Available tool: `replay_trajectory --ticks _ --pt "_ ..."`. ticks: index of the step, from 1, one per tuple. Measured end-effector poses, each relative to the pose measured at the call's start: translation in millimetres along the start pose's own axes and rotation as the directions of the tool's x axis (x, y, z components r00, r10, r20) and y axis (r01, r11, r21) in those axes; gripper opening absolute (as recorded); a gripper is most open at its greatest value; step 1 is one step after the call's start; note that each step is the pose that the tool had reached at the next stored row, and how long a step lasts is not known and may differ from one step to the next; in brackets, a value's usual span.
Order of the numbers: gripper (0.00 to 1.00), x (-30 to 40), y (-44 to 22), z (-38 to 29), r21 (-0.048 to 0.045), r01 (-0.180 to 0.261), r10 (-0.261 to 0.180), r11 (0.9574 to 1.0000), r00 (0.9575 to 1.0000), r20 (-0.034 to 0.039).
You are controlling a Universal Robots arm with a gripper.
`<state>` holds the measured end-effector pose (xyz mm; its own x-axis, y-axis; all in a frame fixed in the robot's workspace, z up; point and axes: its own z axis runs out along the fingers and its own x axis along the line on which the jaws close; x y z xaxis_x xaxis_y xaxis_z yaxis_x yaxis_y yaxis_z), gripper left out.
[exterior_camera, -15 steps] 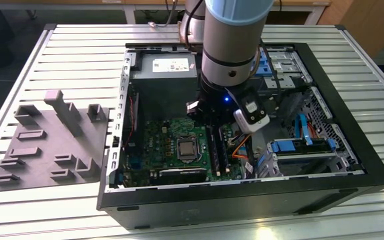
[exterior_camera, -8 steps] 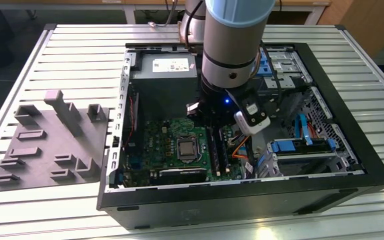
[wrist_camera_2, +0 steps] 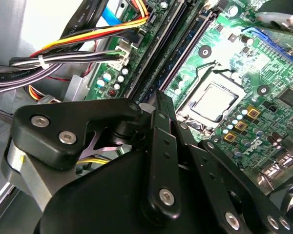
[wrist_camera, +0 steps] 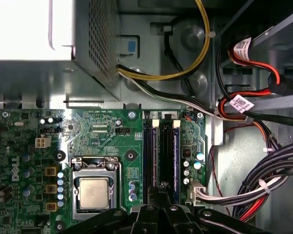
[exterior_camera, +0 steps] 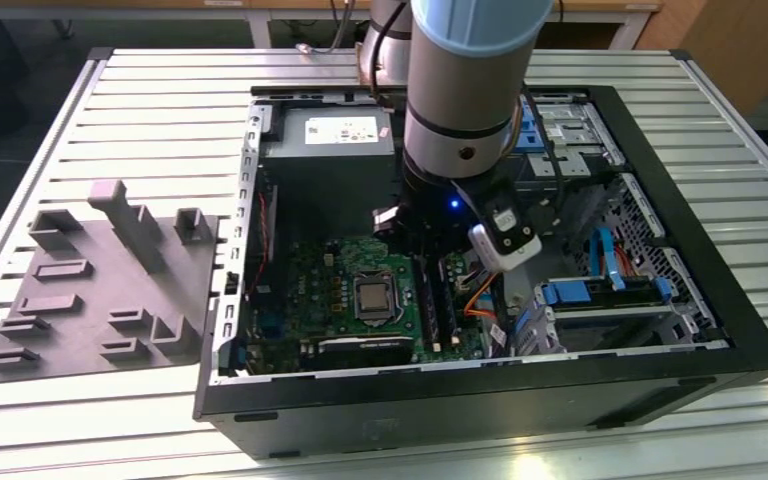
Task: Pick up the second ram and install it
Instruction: 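Press down the second ram until it locks into place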
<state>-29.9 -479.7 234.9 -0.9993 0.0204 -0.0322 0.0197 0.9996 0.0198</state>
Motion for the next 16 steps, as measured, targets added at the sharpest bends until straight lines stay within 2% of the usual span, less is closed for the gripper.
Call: replay_trajectory --ticks 16 --pt "0.11 -0.2 -7.8 -0.2 0.0002 0.0 0.0 1.0 1.0 0.0"
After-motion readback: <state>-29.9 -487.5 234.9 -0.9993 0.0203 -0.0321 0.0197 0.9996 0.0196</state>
